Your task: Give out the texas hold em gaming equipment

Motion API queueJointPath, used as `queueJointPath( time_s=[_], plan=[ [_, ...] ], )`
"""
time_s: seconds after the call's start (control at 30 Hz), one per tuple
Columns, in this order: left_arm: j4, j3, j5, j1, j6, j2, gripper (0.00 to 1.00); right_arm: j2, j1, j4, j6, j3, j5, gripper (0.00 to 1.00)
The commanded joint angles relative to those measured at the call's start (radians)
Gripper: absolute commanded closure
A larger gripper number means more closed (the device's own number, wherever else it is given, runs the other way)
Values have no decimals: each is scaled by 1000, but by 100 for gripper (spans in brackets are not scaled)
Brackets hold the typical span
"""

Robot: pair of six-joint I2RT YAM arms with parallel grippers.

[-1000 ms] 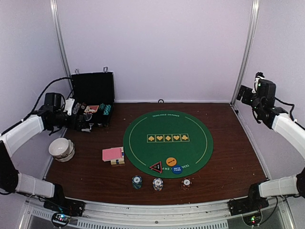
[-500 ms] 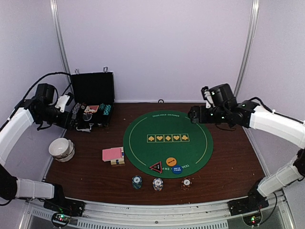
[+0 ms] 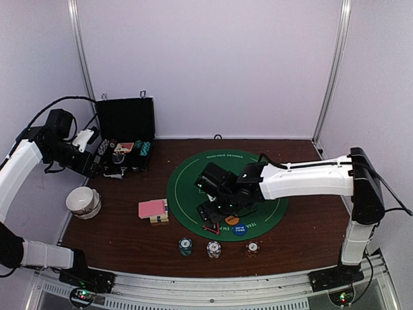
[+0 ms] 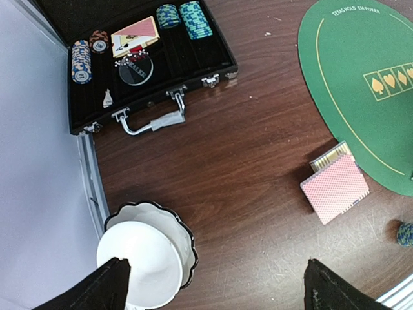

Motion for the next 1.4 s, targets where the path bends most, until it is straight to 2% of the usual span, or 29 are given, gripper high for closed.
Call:
queueJointPath(
  time_s=[0.0,0.27,0.87,1.37],
  plan=[
    [-40,47,27,0,29,7,2,61,21,-67,65,64,-5,23],
    [-51,40,78,-1,41,-17,2,136,26,-52,98,49,-29,32],
    [-54,89,128,0,47,16,3,213,-10,-40,138,35,-105,38],
    [-55,127,123,0,45,34,2,294,-37,-49,108,123,-122,55]
  ],
)
